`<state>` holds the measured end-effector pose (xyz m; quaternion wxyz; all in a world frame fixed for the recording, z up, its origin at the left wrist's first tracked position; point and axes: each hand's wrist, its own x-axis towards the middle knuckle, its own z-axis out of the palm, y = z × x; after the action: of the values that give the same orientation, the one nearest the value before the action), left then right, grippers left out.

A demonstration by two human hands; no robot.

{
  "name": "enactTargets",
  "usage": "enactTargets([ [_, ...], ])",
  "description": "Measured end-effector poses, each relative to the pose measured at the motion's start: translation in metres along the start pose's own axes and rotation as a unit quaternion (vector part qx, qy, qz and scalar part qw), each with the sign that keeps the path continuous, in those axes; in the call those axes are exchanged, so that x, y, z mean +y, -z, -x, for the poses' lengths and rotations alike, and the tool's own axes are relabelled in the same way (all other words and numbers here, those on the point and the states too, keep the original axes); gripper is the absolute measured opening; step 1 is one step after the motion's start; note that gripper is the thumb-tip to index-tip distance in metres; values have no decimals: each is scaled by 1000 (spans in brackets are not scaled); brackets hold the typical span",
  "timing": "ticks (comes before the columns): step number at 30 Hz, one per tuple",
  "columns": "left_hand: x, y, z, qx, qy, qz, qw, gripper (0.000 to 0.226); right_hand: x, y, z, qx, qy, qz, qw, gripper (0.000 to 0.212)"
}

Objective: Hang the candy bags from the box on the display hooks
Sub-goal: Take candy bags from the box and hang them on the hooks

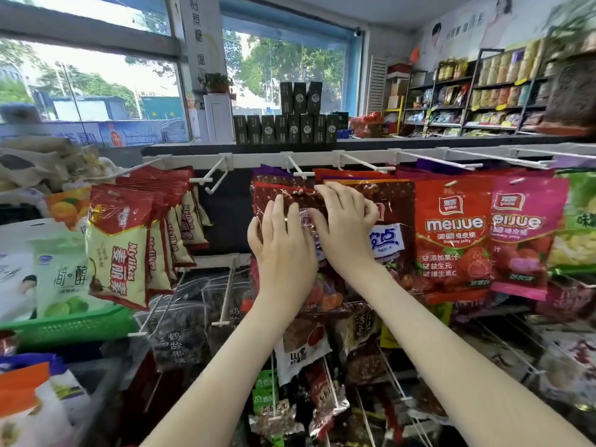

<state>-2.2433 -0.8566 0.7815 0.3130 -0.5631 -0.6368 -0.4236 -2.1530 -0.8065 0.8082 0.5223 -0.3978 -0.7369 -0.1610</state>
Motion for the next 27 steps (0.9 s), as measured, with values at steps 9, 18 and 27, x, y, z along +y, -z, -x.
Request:
enactTargets([
  [9,107,2,81,-64,-75,158,983,43,74,84,102,-25,-54,-17,998,32],
  [18,290,-68,185,-300,-175,297,890,47,247,206,235,-78,-235,65,967,34],
  [27,503,-163,352,-589,-201,269,735,58,457,338,437,-207,-546,76,808,60],
])
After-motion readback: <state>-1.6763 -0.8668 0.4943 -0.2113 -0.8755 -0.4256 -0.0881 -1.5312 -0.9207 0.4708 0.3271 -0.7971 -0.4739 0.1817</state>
